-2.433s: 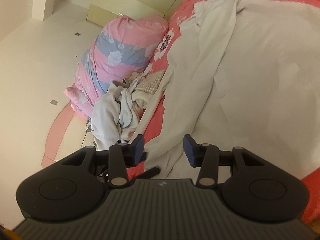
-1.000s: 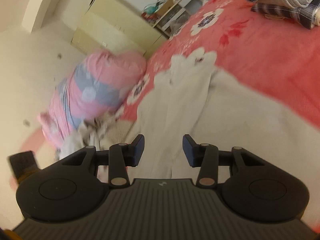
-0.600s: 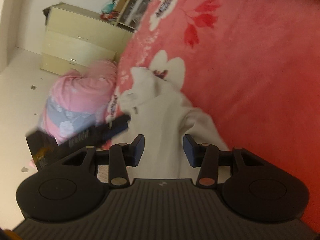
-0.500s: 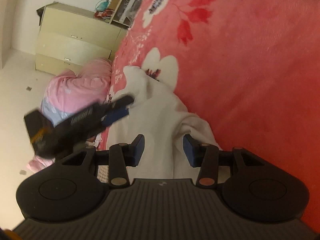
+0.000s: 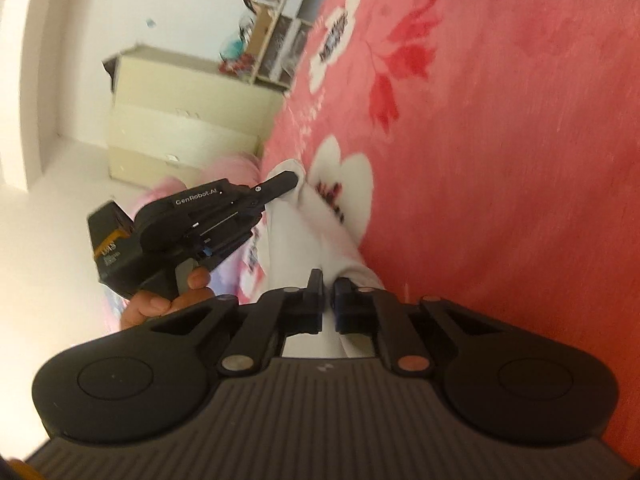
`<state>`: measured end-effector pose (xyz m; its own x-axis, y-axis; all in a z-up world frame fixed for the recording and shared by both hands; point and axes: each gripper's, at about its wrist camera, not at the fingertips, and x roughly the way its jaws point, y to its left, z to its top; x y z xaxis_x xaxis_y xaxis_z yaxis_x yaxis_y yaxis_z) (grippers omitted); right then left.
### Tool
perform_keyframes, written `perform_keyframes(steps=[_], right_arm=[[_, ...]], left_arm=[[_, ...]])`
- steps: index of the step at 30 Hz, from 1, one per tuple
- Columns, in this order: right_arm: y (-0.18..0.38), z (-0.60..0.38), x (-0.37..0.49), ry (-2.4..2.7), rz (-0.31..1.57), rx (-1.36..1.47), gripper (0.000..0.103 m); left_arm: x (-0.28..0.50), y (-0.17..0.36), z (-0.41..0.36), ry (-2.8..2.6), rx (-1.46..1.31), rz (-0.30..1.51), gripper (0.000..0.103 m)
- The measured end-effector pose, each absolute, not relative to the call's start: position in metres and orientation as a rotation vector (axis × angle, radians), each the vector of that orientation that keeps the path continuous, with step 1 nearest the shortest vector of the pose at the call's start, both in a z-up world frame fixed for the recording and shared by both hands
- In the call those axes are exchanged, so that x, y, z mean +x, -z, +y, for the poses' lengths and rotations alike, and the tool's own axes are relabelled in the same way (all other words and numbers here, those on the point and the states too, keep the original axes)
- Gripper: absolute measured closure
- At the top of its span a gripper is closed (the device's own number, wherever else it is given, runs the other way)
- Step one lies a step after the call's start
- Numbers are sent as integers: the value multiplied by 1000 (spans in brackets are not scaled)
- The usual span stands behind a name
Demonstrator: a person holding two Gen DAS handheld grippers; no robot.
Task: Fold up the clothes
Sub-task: 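Pinch the shirt sleeve with the left gripper while the right gripper pinches beside it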
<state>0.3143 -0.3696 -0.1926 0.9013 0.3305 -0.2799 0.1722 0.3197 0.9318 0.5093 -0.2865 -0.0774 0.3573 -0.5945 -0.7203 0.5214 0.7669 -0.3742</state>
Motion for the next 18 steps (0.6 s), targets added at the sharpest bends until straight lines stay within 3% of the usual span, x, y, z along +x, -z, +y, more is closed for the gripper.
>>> perform_keyframes(steps=[13,17,18], right_arm=[[216,-386,312,-24,348,1274,101],[217,-387,316,-17,356,1240,101],[216,-388,317,-20,361,1232,101]], left_arm=[[528,124,-344,842,-4,876,101],[528,133,-345,829,2,889,93],[528,130,-343,822,-11,901,80]])
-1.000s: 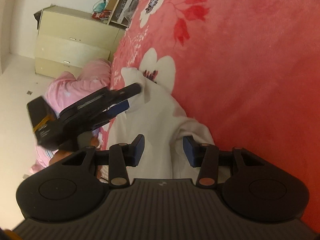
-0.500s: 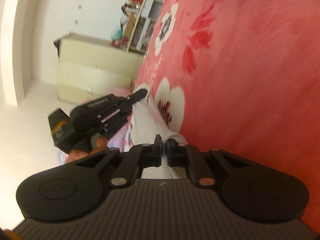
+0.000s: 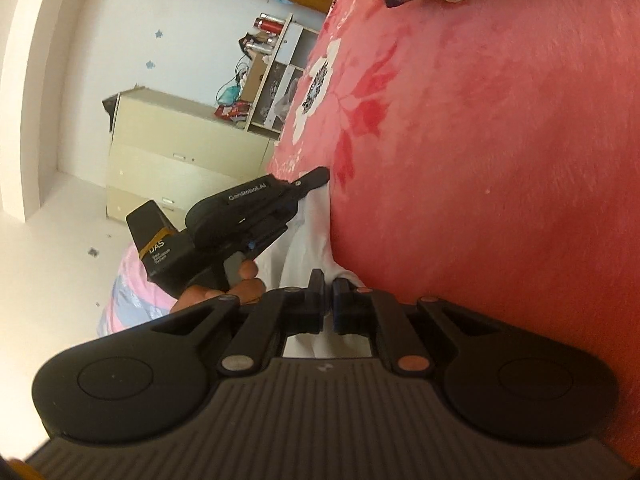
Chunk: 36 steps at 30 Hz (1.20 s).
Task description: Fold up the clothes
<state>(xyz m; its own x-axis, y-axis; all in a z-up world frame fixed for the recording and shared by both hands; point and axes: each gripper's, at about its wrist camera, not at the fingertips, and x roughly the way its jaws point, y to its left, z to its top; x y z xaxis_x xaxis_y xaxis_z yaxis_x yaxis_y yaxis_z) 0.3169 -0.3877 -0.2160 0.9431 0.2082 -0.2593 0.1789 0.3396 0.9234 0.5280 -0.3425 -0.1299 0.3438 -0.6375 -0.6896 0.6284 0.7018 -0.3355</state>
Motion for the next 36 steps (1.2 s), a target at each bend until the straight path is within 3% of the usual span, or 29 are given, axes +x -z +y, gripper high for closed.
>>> perform_keyframes(steps=[1,2,3,13,16,18,20,22,29,36], right_arm=[[215,-388,318,-22,366,1224,100],[215,-389,319,-25,372,1216,100],[214,-389,320,-28,377,1208,100],[210,-405,321,-47,519,1277,96],[201,-417,311,4,569,1349,78],[187,-420,295,68,578,1347,57],[168,-420,278,114,582,1286,54],[152,-416,258,109,574,1252,53],[87,-320,218,-206,647,1013,53],[91,-208,204,-318,773,784,59]], left_arm=[[528,126,-340,816,-25,913,70],[527,117,-334,789,-17,910,52],[522,105,-325,762,0,889,47],[436,-85,-137,547,86,678,41],[385,-146,-67,436,105,564,39],[350,-178,-28,355,135,520,38],[318,-194,2,297,169,517,38],[285,-187,22,320,172,552,38],[182,-46,22,544,225,746,39],[131,60,-9,693,269,759,41]])
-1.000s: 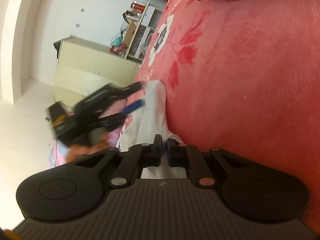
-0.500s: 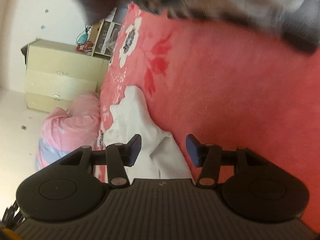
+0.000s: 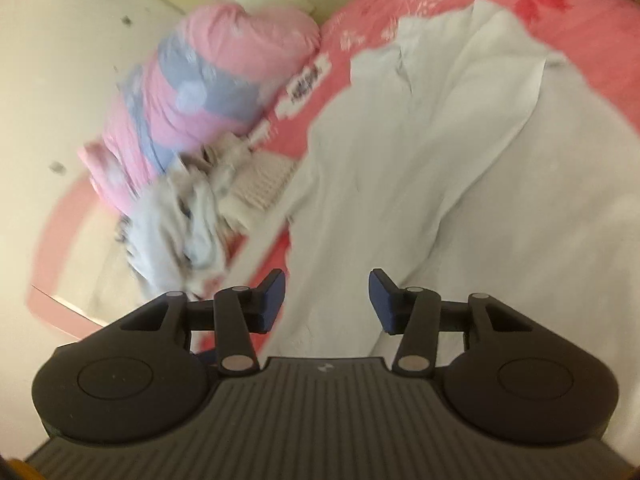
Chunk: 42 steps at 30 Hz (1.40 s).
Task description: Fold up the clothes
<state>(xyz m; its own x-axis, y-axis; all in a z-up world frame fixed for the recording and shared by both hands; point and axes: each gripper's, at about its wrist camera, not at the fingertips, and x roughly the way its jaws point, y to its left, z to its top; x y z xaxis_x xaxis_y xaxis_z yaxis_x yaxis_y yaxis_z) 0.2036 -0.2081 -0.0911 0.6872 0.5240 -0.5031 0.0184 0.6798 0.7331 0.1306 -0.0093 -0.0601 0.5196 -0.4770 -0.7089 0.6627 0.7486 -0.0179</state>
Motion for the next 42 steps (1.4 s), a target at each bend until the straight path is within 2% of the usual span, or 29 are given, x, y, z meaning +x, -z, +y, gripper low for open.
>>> perform_keyframes(steps=[2,7,8,9,10,12,17,19,20,21,22,24,25,32,36,40,42], right_arm=[[103,-197,201,-296,786,791,66],[127,-186,209,-199,811,749,73],[132,-185,211,-201,814,751,77],[137,-184,214,-205,817,753,88],[140,-184,215,-213,820,749,94],[143,-185,214,-226,813,736,102],[149,-197,203,-213,766,739,103],[155,-202,203,-203,762,754,103],[158,-203,204,-203,762,771,103],[161,-204,203,-204,760,782,103],[164,-205,203,-205,759,793,103],[168,-206,202,-208,753,811,103],[169,-205,202,-209,749,818,103],[162,-210,194,-195,700,838,101],[148,-222,174,-166,653,850,100],[141,-234,157,-127,633,851,99],[138,-237,151,-113,630,851,99]], left_arm=[[136,68,-19,685,313,734,41],[156,80,-34,720,356,739,41],[159,83,-37,730,367,746,39],[161,87,-40,741,380,753,39],[162,90,-42,745,387,757,38],[163,96,-47,752,402,766,38],[169,99,-45,778,368,784,39],[172,98,-44,784,343,797,42],[173,99,-43,786,334,807,49],[173,99,-43,786,332,807,61],[173,99,-43,785,331,807,67],[169,94,-44,774,342,780,89],[166,91,-44,770,346,761,92],[98,63,-61,774,533,461,94],[50,72,-80,865,724,302,94],[30,88,-97,945,840,267,92],[27,95,-102,990,857,287,83]])
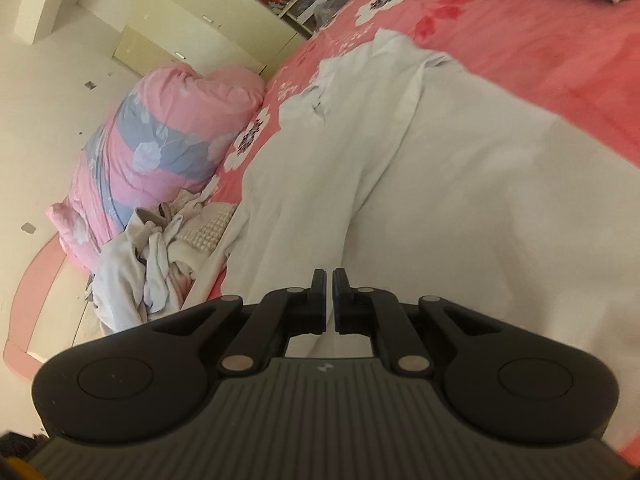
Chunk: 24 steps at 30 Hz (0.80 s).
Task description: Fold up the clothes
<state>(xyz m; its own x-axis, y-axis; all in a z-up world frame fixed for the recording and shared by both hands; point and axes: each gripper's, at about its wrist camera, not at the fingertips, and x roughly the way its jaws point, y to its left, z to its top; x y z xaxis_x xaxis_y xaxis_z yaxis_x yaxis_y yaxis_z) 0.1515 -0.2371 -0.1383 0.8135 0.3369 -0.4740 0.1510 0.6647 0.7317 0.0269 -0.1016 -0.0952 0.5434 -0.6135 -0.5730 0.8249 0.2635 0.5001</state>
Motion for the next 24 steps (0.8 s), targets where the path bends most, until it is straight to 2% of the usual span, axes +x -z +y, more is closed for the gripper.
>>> perform_keyframes(steps=[1,3,8,12,15,19,24], right_arm=[[139,-238,150,-110,632,850,99],[140,-239,149,-102,639,855,98],[146,-241,154,-114,663,878,97],[148,-235,157,-136,672,886,93],[149,-232,157,-153,681,892,91],[145,-225,152,-177,683,873,90],[121,-211,133,-211,633,686,85]], left_arm=[[26,96,-101,1005,845,291,79],[25,94,-98,1030,806,301,54],[41,66,-65,1119,563,390,42],[77,50,-28,1094,293,514,42],[108,49,-21,1000,203,601,45],[117,53,-36,1008,313,622,44],[106,68,-48,1027,450,629,43]])
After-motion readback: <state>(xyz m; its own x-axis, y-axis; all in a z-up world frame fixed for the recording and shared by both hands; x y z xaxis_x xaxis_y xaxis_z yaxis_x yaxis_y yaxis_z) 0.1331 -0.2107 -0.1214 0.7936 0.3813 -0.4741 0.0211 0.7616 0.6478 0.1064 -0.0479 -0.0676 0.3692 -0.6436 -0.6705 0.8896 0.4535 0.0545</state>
